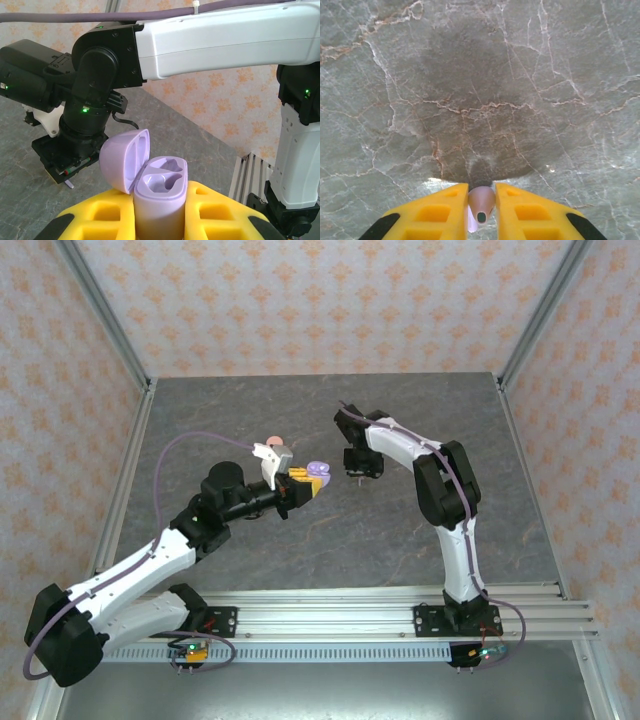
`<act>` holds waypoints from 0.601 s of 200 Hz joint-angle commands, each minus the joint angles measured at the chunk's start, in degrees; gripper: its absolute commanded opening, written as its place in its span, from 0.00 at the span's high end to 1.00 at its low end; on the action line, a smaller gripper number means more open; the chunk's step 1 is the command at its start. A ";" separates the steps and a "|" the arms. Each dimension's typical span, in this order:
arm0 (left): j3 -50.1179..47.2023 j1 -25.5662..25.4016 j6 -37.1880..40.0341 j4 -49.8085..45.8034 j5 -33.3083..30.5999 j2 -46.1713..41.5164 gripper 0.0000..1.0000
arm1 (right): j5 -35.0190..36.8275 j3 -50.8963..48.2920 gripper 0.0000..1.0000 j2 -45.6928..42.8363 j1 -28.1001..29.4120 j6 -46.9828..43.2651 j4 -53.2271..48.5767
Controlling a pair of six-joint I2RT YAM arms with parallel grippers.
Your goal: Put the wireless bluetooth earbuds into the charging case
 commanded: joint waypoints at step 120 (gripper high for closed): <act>1.11 -0.40 0.61 -0.80 -0.77 -3.18 0.82 | -5.19 0.62 0.70 -1.36 -0.72 -14.82 -5.03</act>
